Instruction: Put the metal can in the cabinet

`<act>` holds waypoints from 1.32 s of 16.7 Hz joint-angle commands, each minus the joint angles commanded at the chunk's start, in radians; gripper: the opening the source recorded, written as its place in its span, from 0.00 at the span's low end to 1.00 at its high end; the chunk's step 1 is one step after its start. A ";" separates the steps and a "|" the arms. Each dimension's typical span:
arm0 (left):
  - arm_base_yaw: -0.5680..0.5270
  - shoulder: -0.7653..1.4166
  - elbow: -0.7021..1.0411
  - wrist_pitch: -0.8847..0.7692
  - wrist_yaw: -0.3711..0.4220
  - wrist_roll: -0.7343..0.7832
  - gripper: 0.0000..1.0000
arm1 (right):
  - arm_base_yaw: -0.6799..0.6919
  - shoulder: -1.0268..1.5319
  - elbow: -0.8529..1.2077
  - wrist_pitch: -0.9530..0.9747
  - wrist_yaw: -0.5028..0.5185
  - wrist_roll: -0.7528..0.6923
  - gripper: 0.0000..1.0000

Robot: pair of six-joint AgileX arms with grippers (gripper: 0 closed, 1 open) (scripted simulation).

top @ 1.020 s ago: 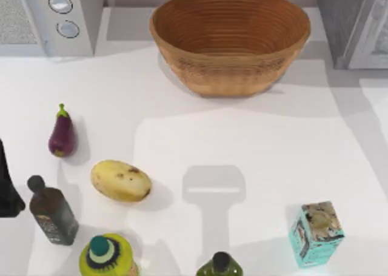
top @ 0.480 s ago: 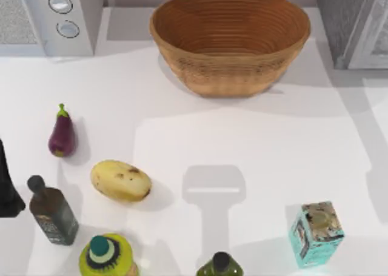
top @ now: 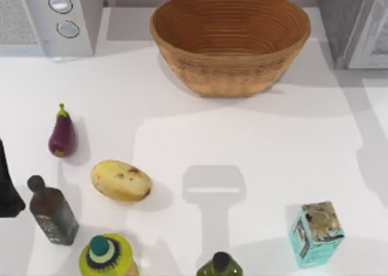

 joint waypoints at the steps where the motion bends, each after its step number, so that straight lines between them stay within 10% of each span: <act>1: 0.000 0.000 0.000 0.000 0.000 0.000 1.00 | 0.000 0.000 0.000 0.000 0.000 0.000 0.00; 4: 0.000 0.000 0.000 0.000 0.000 0.000 1.00 | 0.000 0.000 0.000 0.000 0.000 0.000 0.00; 17: 0.000 0.000 0.000 0.000 0.000 0.000 1.00 | 0.000 0.000 0.000 0.000 0.000 0.000 0.98; 22: 0.000 0.000 0.000 0.000 0.000 0.000 1.00 | 0.000 0.000 0.000 0.000 0.000 0.000 1.00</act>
